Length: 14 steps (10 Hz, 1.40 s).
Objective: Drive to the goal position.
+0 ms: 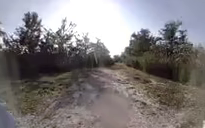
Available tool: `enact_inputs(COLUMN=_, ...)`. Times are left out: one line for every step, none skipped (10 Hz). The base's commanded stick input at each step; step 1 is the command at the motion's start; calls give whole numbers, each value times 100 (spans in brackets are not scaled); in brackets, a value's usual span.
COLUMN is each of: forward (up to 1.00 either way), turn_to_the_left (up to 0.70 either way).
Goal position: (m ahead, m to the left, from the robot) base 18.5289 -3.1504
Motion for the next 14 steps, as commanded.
enact_inputs(forward=100, turn_to_the_left=0)
enact_inputs(forward=100, turn_to_the_left=0)
enact_inputs(forward=100, turn_to_the_left=0)
enact_inputs(forward=100, turn_to_the_left=0)
enact_inputs(forward=100, turn_to_the_left=0)
enact_inputs(forward=100, turn_to_the_left=0)
enact_inputs(forward=100, turn_to_the_left=0)
enact_inputs(forward=100, turn_to_the_left=0)
enact_inputs(forward=100, turn_to_the_left=0)
enact_inputs(forward=100, turn_to_the_left=0)
enact_inputs(forward=100, turn_to_the_left=0)
enact_inputs(forward=100, turn_to_the_left=0)
enact_inputs(forward=100, turn_to_the_left=0)
enact_inputs(forward=100, turn_to_the_left=0)
